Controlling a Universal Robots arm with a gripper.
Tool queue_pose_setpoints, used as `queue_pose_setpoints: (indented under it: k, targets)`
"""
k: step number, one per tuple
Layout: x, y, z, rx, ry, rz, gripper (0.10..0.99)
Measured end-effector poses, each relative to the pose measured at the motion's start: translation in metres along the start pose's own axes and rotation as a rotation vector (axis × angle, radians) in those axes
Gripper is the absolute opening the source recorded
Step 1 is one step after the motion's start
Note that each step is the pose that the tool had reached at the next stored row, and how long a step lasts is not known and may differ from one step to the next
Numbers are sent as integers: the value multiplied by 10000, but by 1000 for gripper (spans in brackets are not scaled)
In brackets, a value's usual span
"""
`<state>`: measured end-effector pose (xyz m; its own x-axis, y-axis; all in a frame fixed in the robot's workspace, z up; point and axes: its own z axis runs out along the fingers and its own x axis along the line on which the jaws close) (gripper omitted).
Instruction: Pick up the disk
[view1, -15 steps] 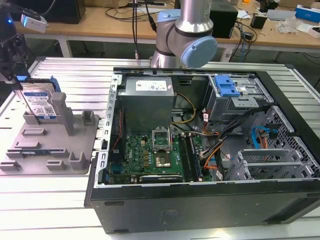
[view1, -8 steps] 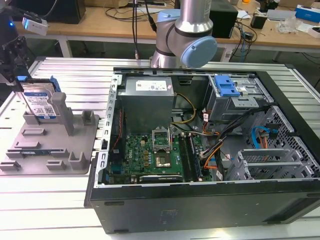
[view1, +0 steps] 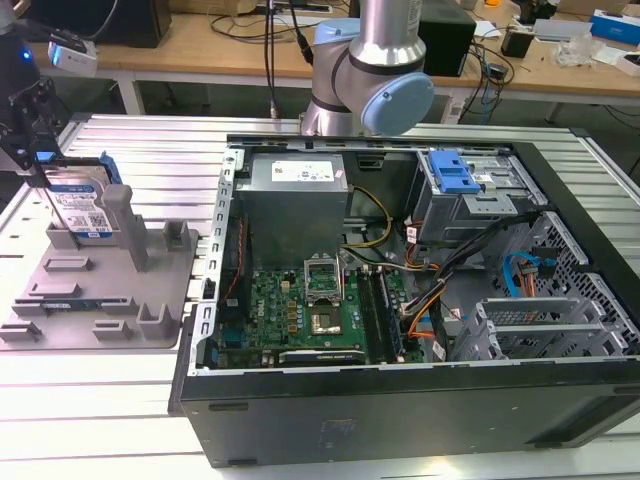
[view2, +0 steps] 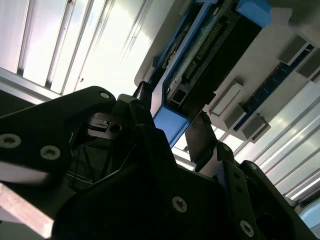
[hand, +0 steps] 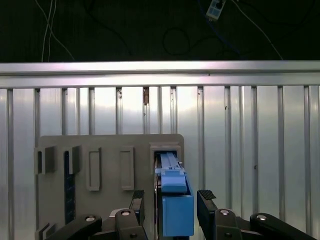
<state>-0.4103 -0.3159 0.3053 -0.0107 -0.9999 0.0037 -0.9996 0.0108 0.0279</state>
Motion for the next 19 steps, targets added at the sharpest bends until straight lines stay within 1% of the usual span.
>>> queue_pose_setpoints:
  k: [12,19]
  targets:
    - [-2,10,69,18,10,0,541]
    - [-3,11,76,20,10,-1,541]
